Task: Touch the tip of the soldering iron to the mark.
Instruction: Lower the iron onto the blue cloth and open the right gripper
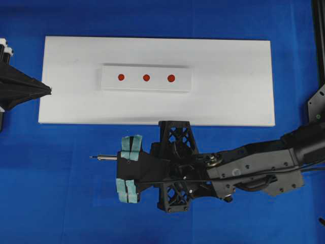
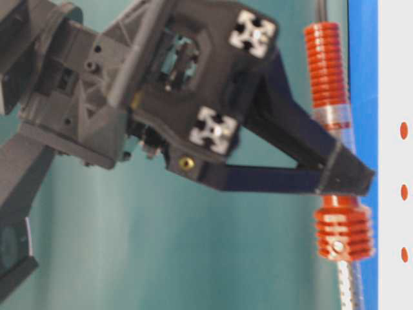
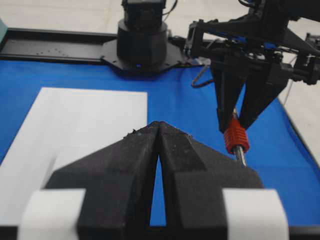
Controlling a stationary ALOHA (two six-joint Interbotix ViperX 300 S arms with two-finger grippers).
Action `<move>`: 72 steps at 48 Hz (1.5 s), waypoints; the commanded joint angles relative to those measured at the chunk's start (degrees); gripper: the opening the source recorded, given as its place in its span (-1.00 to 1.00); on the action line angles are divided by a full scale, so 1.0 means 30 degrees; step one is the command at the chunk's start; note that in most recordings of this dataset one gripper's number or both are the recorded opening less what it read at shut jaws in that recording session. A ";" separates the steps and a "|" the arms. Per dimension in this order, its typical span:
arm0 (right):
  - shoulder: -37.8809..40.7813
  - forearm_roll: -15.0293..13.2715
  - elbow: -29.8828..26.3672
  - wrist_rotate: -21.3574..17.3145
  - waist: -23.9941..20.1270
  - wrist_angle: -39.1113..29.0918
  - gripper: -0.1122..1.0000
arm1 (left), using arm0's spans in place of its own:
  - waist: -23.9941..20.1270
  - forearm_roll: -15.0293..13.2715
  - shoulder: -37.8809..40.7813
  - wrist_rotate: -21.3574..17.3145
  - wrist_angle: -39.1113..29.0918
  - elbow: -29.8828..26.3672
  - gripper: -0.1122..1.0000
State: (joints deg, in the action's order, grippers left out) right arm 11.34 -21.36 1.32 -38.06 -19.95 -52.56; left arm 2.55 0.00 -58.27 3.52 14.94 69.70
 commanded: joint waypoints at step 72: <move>0.2959 0.0088 0.5273 -0.1318 0.0762 1.1982 -0.68 | 0.0059 0.0029 0.0088 0.0000 0.0088 -0.0117 -0.79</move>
State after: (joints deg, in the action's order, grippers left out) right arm 21.09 -21.01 17.58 -41.92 -17.84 -17.14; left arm 2.64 0.00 -58.27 3.43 14.94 70.05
